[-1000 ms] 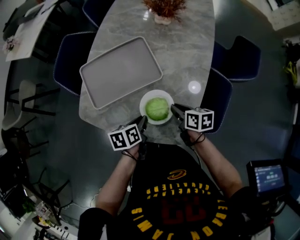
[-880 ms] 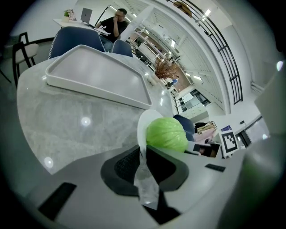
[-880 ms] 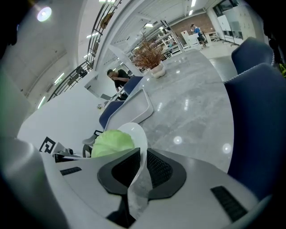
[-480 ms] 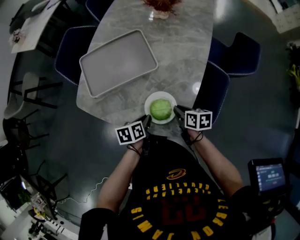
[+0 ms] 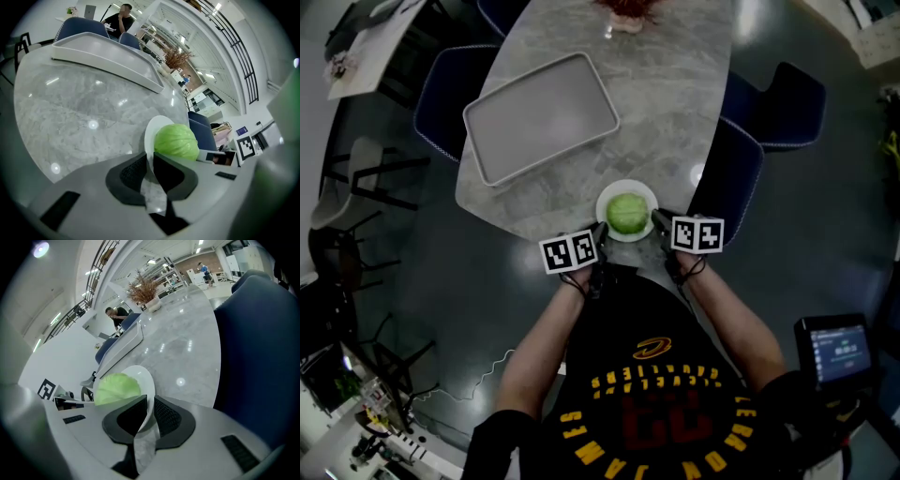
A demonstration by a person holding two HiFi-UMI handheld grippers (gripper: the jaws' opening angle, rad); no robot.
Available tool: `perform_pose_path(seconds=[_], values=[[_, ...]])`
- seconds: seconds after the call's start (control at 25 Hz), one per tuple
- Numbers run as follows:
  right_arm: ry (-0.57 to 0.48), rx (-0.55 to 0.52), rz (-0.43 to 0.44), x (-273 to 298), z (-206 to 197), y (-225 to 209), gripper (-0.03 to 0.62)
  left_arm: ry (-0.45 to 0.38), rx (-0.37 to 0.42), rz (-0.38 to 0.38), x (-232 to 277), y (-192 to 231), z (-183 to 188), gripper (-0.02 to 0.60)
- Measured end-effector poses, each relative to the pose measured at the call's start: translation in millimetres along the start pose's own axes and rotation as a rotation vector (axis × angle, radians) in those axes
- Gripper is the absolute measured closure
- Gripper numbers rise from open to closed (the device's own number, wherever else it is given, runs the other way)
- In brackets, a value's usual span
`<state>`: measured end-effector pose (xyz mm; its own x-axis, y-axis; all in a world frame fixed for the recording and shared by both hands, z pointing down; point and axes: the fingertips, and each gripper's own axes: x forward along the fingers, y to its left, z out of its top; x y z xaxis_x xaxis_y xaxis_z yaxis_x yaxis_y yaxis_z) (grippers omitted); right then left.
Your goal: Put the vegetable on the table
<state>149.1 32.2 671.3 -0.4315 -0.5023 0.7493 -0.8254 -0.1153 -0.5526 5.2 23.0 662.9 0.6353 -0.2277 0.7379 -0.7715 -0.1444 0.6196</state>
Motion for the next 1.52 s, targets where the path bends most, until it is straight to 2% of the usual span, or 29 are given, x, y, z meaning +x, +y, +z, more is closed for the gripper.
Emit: perform_pose_path(seconds=[0.4, 0.92, 1.52], values=[[-0.005, -0.002, -0.001, -5.7, -7.0, -0.3, 0.540, 0.008, -0.011, 0.012, 0.6, 0.7, -7.5, 0.535], [-0.040, -0.003, 0.009, -2.6, -2.5, -0.2, 0.540, -0.027, -0.029, -0.007, 3.5, 1.8, -3.5, 0.535], [-0.061, -0.005, 0.013, -1.4, -1.1, -0.1, 0.539, -0.040, -0.012, 0.000, 4.6, 1.7, -1.4, 0.535]])
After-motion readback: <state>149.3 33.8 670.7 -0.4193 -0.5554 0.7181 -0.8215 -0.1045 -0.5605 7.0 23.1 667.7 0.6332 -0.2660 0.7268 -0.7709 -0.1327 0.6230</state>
